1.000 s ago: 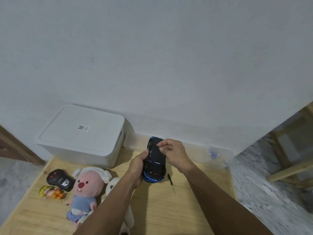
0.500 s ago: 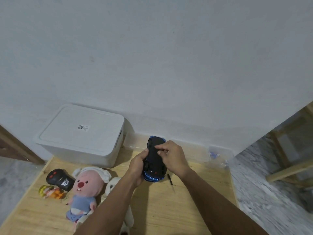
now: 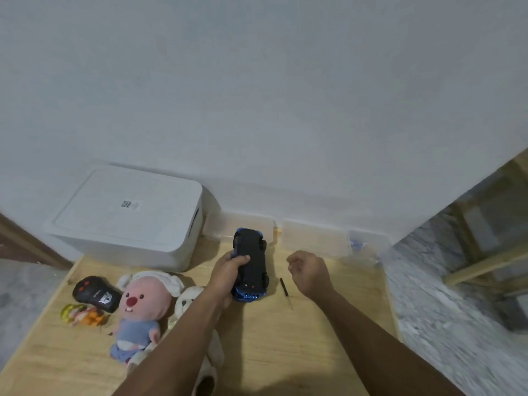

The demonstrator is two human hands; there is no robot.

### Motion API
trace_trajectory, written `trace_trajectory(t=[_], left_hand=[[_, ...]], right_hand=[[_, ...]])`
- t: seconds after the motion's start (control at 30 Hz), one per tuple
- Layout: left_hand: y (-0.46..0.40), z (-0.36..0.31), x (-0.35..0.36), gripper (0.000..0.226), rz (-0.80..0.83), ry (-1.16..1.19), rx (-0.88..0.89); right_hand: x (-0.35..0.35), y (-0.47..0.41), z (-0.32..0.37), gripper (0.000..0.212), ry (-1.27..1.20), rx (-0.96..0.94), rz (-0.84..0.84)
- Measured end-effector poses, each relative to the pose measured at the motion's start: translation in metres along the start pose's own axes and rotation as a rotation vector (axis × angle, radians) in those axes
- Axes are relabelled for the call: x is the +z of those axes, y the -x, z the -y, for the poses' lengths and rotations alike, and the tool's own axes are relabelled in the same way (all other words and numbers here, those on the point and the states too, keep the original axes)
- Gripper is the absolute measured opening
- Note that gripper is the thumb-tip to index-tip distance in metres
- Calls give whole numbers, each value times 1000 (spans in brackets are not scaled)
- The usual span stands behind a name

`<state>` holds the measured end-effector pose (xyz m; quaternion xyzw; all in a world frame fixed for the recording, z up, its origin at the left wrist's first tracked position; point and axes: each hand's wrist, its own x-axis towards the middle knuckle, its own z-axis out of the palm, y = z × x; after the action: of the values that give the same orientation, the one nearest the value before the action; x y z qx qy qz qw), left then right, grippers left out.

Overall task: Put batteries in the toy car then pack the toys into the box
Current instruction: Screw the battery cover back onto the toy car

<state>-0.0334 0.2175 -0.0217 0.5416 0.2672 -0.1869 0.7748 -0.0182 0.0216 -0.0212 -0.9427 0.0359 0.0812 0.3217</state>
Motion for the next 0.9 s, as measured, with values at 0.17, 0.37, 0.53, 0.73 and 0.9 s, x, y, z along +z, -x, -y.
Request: trace_trajectory(t=[0.17,0.37,0.53,0.73,0.9], left_hand=[[-6,8,-3,24,-48,-2,-21],[-8,12,-6,25,-61,1,-43],[-10,13,-8,26,-61,3,-49],[-12,16,-10,27,-49,18,-79],[-12,19,-10,28,-50,21,-93]], right_hand=[[18,5,-16,18,202,86,104],[35,5,-5,18,457,74,119],[33,1,-6,11,328,136,87],[26,7,-18,16,36,163,160],[32,20,-27,11,42,42,206]])
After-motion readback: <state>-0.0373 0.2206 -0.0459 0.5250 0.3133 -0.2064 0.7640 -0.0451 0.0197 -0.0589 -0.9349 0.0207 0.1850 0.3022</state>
